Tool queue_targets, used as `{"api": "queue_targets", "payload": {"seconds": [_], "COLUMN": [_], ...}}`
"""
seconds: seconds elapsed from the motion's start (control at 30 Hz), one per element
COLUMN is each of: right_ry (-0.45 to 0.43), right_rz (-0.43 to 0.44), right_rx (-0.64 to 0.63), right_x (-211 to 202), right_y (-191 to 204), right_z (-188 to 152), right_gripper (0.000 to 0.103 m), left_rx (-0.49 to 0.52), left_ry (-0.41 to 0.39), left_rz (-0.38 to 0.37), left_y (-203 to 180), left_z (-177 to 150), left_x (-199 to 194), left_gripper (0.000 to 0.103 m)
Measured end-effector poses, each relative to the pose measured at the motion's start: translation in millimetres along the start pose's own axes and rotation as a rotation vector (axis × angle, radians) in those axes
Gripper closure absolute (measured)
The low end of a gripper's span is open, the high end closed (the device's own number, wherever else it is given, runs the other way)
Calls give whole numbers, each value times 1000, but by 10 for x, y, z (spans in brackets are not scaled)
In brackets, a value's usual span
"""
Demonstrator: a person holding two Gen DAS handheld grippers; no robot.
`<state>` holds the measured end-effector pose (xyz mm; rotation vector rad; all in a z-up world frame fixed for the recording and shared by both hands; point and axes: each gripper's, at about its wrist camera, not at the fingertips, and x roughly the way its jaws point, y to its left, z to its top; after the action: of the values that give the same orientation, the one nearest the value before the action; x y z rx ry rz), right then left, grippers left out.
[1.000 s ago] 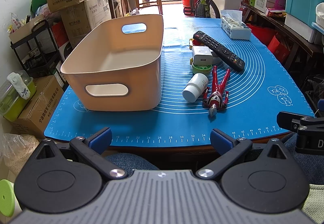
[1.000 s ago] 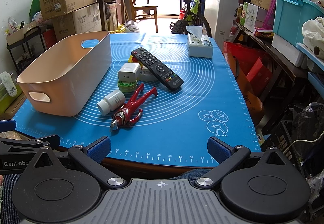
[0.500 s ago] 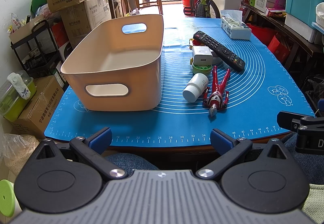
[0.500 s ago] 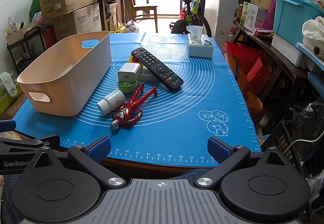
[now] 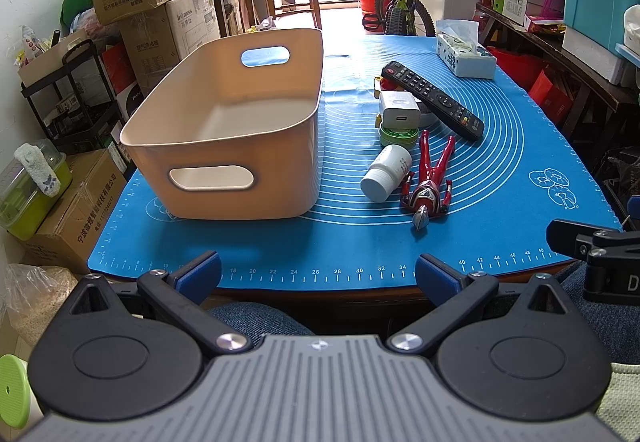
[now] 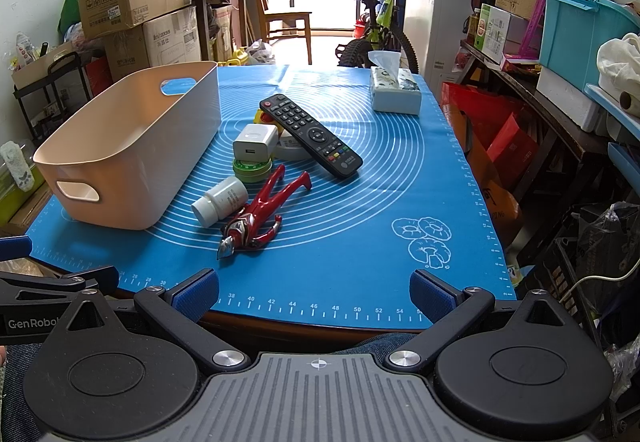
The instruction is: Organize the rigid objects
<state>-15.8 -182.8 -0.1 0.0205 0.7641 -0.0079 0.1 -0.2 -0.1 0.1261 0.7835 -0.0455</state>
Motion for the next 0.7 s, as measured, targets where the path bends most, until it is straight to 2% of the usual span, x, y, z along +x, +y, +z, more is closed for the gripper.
{"api": "queue_targets", "payload": {"seconds": [0.37,0.7], "right_ry": [-23,-70], "right_rz": [7,71], "right_rx": [7,23], "right_x": [-86,-122], "right_y": [11,154], "right_z": [77,297], "right_gripper": [3,3], "left_rx": [22,-4], "left_ry": [2,-24], "left_rz": [28,65], "left_y": [-1,294], "left_z": [49,362], "left_x": [-43,-229], "left_gripper": [1,1]}}
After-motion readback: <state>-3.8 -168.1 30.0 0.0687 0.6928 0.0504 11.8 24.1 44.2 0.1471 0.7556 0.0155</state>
